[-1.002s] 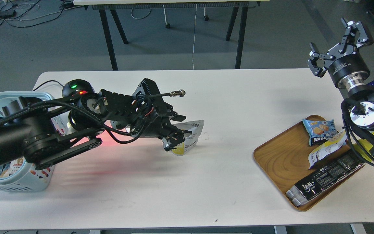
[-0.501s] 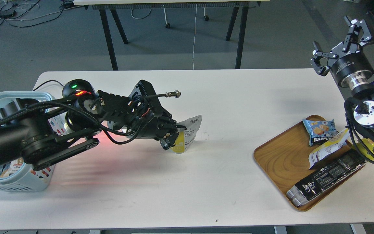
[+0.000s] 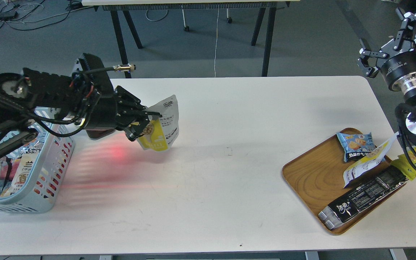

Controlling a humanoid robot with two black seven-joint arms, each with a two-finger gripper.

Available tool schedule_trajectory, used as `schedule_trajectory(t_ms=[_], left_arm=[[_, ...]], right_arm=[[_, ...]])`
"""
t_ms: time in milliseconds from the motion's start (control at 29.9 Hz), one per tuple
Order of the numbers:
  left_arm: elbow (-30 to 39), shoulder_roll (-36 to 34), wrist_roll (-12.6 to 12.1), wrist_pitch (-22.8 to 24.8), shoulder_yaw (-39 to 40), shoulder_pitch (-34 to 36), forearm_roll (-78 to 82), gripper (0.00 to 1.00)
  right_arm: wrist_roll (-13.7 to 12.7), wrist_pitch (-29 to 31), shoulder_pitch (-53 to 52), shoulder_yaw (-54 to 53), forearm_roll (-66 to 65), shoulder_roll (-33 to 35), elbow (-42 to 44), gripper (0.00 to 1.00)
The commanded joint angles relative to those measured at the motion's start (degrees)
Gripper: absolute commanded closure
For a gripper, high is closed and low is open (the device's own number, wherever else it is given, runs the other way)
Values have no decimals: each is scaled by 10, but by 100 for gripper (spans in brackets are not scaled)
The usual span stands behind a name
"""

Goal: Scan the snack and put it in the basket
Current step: 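Lift the bag with the left gripper and hold it over the scanner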

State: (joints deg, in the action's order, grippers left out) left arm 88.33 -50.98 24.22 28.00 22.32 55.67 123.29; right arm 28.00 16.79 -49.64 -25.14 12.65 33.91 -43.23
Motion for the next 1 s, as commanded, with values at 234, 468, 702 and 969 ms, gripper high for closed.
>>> schedule_trajectory(t_ms=[234,468,702,969], left_arm=[[-28,-74,30,0,-3,-10,-1,100],[-49,-77,32,0,-8,-19,2,100],[-51,-77,35,0,-7,-18,1,100],[-46,-77,35,0,-4,-17,1,100]], right_arm=[[0,0,1,0,0,-1,1,1],[0,1,1,-1,0,0,1,1],[0,1,1,-1,0,7,1,1],[0,1,2,-1,0,7,0,1]])
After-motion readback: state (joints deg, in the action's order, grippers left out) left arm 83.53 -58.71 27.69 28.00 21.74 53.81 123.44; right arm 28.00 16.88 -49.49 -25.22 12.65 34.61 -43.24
